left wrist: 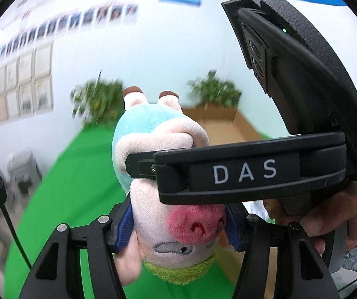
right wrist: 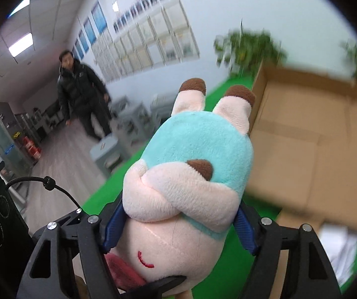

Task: Organize objects
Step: 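Carry the plush pig into the open cardboard box and release both grippers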

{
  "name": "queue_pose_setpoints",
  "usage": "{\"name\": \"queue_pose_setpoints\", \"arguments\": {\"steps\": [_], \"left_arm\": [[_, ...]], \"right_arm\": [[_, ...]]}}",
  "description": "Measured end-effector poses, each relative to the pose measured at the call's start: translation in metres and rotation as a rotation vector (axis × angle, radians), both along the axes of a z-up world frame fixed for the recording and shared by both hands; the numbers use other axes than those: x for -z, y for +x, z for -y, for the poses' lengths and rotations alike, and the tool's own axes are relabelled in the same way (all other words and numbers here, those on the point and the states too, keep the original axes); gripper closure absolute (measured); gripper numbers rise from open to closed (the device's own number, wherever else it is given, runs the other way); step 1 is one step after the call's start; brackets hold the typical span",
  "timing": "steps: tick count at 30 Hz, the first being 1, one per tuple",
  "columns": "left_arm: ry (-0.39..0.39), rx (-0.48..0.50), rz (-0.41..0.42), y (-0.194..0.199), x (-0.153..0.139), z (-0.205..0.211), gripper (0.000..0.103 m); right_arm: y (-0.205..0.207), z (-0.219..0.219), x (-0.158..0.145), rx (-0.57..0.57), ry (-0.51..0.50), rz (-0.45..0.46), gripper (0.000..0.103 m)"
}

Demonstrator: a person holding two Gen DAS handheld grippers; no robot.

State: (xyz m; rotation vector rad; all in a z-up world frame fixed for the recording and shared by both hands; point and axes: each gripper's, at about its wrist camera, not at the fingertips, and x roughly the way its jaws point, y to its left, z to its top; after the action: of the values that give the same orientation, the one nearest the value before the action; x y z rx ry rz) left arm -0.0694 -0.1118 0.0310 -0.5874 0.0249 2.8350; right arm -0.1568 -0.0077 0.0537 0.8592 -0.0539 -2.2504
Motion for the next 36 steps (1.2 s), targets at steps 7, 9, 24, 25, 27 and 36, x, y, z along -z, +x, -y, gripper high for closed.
{"name": "queue_pose_setpoints", "arguments": {"steps": [7,9,24,25,27,36], "left_arm": [[-0.029,0.055,-0.111,-0.073,-0.052,-0.003,0.045],[-0.019,0.067,-0.097,-0.092,-0.054,0.002,0.045],[0.013,0.068,0.119,-0.192,0.016,0.016,0.045],[0.012,0.067,0.13,-0.196,0.02,0.018,0.045],[0.018,0.063,0.153,-0.203,0.03,0.022,0.045],[0.03,0.045,0.216,-0.154,0.109,-0.012,0.034]], "right_arm": [[-0.062,-0.014,-0.058,0.078,-0.029,-0.166,0.029],[-0.077,-0.014,-0.059,0.088,-0.03,-0.163,0.029],[-0.151,-0.03,0.016,0.073,-0.011,0.009,0.03],[-0.155,-0.03,0.025,0.073,-0.011,0.025,0.03],[-0.155,-0.033,0.035,0.072,-0.013,0.043,0.03],[-0.17,-0.025,0.059,0.057,0.005,0.1,0.03]]}}
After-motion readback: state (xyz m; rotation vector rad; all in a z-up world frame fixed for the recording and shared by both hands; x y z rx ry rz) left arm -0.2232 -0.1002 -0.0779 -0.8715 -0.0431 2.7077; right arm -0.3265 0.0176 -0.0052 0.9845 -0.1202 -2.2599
